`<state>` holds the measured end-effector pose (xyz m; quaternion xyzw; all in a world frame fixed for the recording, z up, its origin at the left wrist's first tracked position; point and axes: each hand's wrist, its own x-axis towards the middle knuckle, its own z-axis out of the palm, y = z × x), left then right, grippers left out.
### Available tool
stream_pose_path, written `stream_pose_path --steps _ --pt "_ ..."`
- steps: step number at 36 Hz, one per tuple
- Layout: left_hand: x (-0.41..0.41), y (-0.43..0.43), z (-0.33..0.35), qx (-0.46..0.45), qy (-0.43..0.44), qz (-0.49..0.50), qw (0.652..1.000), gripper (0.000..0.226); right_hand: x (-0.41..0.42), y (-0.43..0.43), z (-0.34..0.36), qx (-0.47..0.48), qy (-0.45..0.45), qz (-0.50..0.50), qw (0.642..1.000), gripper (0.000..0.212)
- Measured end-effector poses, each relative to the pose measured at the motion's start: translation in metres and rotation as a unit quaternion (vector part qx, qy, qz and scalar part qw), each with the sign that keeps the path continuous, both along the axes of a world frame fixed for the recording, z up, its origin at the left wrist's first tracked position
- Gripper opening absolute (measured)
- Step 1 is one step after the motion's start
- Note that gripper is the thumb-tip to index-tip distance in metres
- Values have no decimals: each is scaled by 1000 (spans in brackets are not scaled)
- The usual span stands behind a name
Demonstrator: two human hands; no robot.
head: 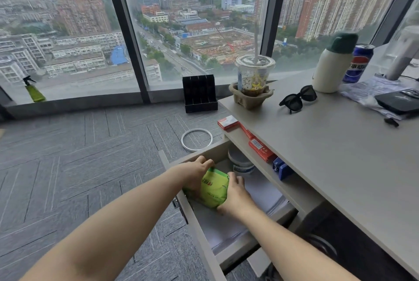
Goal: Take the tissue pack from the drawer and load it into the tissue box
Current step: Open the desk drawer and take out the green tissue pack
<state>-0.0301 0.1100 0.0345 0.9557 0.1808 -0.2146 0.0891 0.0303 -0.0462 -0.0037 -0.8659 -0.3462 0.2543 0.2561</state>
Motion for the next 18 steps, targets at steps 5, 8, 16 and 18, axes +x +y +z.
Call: stream_pose_path --steps 5,8,16,18 --pt "-8 -5 9 -12 -38 5 999 95 -2 -10 7 37 -49 5 998 91" --pt "-15 -7 21 1 -83 -4 997 98 -3 -15 16 68 -79 8 995 90" --pt "-52 -11 71 -21 -222 14 975 99 -16 -35 60 180 -167 43 968 99" --pt "-63 -12 82 -45 -254 20 966 98 -21 -41 76 211 -201 64 954 95"
